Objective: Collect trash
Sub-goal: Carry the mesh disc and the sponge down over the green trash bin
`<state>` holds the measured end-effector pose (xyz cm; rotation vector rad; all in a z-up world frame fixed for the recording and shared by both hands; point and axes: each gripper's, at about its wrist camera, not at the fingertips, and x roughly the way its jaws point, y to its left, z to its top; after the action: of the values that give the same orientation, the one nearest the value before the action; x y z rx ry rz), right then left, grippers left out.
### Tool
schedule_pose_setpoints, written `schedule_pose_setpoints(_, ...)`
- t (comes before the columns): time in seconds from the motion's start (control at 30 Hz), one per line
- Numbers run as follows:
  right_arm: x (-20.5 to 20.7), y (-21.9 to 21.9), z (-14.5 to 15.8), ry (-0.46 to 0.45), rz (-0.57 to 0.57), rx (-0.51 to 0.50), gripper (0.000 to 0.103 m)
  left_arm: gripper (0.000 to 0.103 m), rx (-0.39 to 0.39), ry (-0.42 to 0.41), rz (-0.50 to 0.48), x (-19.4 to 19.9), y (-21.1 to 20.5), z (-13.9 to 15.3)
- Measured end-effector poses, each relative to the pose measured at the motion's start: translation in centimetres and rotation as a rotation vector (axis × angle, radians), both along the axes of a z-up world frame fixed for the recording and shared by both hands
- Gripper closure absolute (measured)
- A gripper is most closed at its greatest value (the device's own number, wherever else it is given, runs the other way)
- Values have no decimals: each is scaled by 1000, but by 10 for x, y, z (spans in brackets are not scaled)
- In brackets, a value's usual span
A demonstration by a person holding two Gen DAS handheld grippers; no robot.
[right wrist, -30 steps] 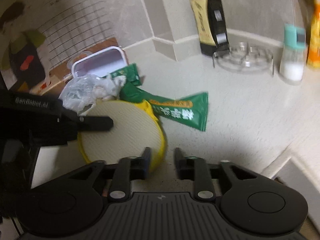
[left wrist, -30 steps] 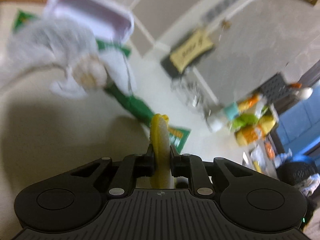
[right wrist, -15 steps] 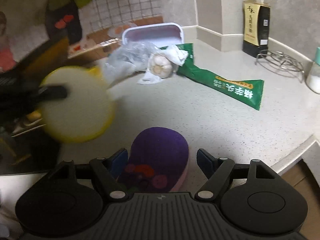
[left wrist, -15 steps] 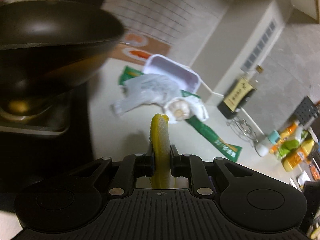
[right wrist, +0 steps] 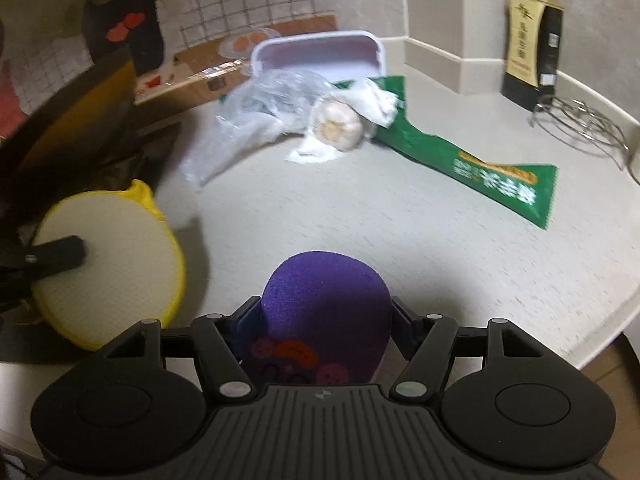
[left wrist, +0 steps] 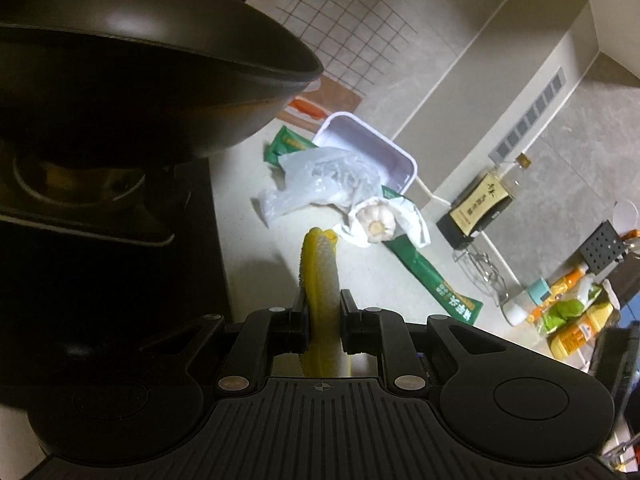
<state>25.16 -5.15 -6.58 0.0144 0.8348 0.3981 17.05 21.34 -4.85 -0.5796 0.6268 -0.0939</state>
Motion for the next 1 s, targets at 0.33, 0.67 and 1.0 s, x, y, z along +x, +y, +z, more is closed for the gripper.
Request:
schedule_pose_setpoints(0.33,-58,-7,22,-16,73,180,36,85,-21,-61,-49,-35,-2,14)
schedule_pose_setpoints(0.67,-154,-95,7,8,-50,237,36,85,-65,-54,-159,-122,-62,19)
schedule_pose_setpoints(1.0,-219,-199,-40,-25,-352,128,36,85,-83,149,-365,-118,-136,-57)
